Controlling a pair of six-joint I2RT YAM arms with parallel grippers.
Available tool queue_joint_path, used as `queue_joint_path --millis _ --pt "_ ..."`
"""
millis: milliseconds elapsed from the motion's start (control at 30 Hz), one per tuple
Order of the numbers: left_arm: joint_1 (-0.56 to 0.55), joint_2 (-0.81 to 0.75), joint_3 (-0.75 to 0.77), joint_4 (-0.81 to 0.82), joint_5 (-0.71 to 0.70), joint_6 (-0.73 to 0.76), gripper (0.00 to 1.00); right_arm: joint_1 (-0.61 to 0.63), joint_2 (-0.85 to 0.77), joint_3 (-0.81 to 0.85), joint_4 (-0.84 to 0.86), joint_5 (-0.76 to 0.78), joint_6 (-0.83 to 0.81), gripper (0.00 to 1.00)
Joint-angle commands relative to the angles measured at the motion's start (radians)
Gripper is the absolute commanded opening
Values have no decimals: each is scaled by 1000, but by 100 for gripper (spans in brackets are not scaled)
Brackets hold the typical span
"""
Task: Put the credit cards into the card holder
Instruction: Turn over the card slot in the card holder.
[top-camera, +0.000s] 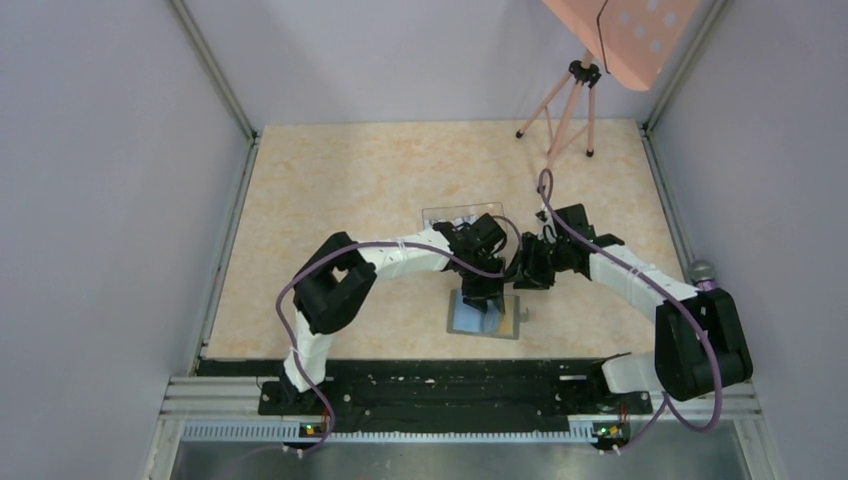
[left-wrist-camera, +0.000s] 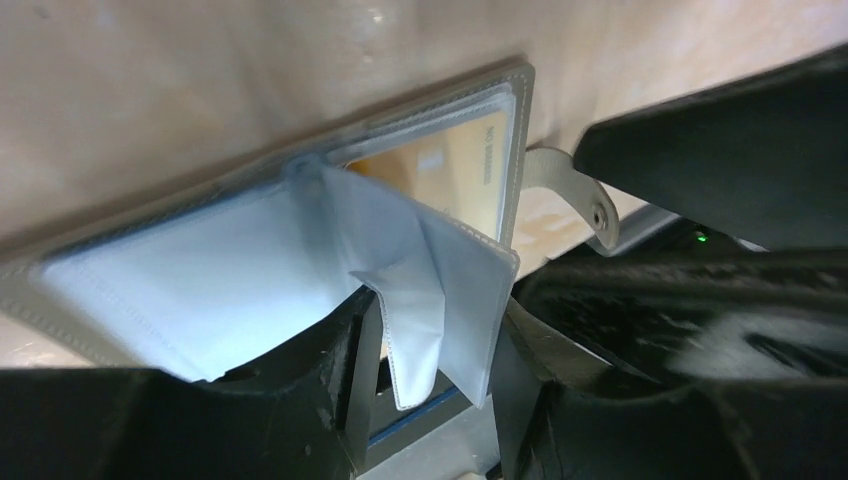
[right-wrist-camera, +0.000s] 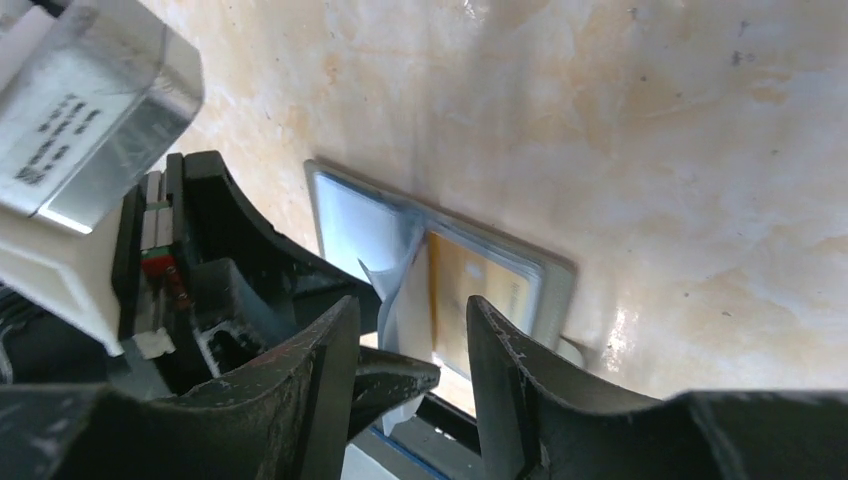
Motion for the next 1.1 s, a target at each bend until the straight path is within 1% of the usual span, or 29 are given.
queue_joint_path --millis 0,233,467,633,733,800,933,1067 --pt "-4 -89 -10 173 71 -30 47 -16 -39 43 -15 0 -15 45" --pt "-4 -104 -2 175 88 -21 52 -29 -39 74 -30 6 -15 47" --pt "-7 -72 -3 197 138 -27 52 -52 -38 90 -40 14 -22 48" --pt "-11 -31 -9 287 219 -56 52 -83 -25 124 -61 16 -41 48" --pt "-14 8 17 337 274 -73 53 -97 -12 148 -76 14 -52 50" --pt "-18 40 46 340 304 -72 53 -102 -2 161 -82 16 -56 51" --pt "-16 48 68 375 339 -63 53 -111 18 179 -84 15 -55 52" --pt "-5 9 85 385 319 -20 53 -112 57 219 -95 0 -67 53"
